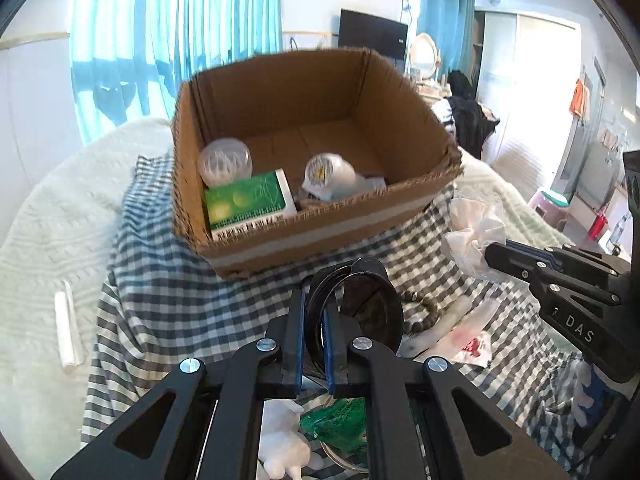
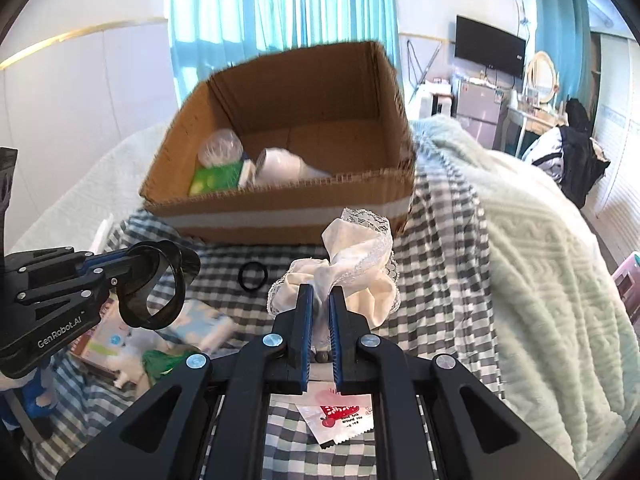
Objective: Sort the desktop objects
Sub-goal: 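Close the left gripper on the black round case while the right gripper grasps the white lace cloth, then carry both held items over the cardboard box and open both grippers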
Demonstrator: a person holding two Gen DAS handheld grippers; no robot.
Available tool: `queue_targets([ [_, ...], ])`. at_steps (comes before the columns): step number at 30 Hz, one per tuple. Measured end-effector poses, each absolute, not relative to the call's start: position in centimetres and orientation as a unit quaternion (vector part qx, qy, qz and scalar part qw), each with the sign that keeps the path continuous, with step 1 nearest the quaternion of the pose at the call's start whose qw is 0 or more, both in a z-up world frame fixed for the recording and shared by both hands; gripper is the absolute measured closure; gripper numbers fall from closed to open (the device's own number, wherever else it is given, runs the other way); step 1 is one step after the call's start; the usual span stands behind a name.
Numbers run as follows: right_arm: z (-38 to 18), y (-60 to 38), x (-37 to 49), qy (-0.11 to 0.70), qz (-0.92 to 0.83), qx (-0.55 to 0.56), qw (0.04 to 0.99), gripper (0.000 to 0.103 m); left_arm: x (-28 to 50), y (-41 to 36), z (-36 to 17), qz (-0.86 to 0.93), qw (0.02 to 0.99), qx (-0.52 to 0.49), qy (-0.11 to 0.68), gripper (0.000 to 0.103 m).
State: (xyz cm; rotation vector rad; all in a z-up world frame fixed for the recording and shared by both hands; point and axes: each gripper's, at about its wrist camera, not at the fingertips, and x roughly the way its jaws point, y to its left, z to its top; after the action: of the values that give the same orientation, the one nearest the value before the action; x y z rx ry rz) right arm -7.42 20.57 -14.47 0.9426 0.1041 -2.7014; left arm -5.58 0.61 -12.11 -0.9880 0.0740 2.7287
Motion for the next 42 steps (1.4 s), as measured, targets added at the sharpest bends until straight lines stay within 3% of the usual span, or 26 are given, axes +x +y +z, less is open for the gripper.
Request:
queue_targets([
  [23,-5.5,20.2,1.2,0.035,-0.971,0.19,0.143,0.096,0.9,-0.5,-3.8,0.97,0.113,-0.217,0.001,0.096],
  [42,3.0,19.5,3.4,0.047,-0.981,0.099,0.16,0.096,0.3,-2.0,3.3,0.987,0.082,-0.141,0.0,0.095],
])
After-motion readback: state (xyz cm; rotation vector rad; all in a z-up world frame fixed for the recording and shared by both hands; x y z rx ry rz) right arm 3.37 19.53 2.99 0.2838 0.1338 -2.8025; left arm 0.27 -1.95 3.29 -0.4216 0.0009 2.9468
